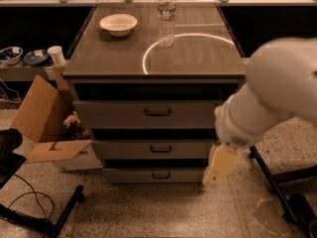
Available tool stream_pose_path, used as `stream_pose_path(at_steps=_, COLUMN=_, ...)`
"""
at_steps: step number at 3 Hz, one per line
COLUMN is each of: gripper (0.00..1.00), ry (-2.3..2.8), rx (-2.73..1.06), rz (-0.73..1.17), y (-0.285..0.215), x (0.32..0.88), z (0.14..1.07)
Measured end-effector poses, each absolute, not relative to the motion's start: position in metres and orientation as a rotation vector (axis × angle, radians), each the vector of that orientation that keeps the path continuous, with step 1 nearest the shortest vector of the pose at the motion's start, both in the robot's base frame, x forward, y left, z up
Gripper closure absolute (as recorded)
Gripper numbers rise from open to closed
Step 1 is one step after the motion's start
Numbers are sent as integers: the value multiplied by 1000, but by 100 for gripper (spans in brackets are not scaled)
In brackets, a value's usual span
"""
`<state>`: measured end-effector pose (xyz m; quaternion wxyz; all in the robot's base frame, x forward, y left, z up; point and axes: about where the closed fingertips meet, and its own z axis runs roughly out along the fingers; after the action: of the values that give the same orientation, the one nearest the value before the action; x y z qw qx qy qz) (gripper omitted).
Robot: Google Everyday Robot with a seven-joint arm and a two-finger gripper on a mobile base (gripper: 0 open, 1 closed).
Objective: Open middle drawer
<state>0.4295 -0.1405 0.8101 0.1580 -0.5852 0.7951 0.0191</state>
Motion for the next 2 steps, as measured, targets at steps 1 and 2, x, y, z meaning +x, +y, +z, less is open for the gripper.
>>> stream_pose_path(at_steps=1, gripper=0, ry=2299, rx=-1686, rz=101, y=-118, x=434, z=715)
stream_pose_path(at_steps=2, gripper=0, ry=2300, rx=-1689, rz=101, y=-118, x=434, z=716)
